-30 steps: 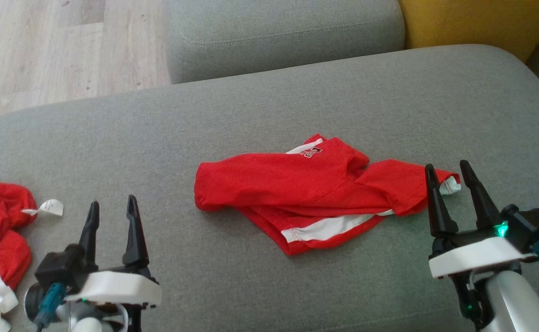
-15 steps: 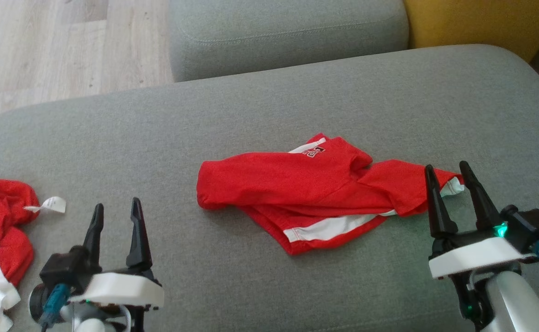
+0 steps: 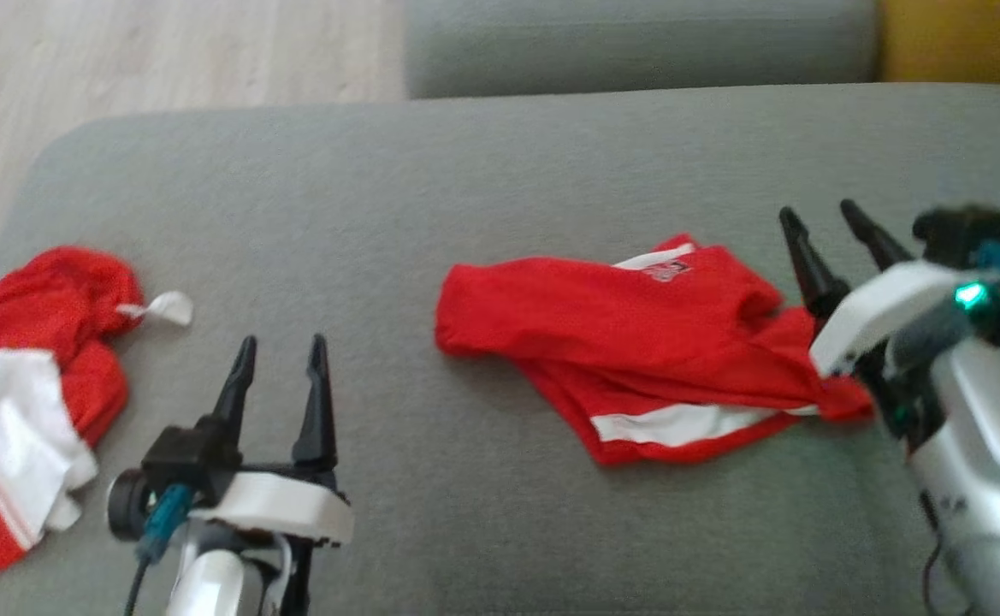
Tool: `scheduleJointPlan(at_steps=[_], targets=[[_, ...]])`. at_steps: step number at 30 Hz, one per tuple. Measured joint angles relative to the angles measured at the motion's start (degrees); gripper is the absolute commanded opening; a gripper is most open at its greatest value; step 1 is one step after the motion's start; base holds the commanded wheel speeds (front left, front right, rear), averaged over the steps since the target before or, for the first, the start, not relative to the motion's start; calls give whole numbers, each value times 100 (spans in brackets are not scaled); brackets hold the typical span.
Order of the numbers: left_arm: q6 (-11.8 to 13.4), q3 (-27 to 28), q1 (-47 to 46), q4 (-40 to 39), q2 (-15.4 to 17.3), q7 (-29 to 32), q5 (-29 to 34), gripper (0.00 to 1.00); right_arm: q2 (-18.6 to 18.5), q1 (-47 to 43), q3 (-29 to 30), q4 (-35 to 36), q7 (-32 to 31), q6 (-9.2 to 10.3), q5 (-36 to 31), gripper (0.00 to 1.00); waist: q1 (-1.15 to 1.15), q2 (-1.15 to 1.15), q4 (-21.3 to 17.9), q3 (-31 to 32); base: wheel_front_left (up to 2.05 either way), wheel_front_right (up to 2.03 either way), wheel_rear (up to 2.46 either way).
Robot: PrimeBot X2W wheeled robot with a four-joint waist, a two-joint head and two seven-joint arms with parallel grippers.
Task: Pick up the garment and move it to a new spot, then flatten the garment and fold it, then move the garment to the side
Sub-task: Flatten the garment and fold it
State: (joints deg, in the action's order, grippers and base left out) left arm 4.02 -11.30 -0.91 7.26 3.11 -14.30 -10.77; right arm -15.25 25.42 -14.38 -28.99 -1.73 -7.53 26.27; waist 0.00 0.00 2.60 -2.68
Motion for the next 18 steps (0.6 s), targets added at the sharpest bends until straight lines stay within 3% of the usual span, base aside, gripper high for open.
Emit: scheduleJointPlan(at_steps=[10, 18], targets=[[3, -294, -281, 238, -19, 0, -156, 100, -346, 1330, -634, -2161, -2214, 0, 691, 100, 0, 0, 870, -424, 0, 0, 0], [9, -297, -333, 278, -23, 0, -198, 100, -377, 1788, -749, -3187, -2844, 0, 705, 100, 1, 0, 1191, -566, 0, 0, 0]])
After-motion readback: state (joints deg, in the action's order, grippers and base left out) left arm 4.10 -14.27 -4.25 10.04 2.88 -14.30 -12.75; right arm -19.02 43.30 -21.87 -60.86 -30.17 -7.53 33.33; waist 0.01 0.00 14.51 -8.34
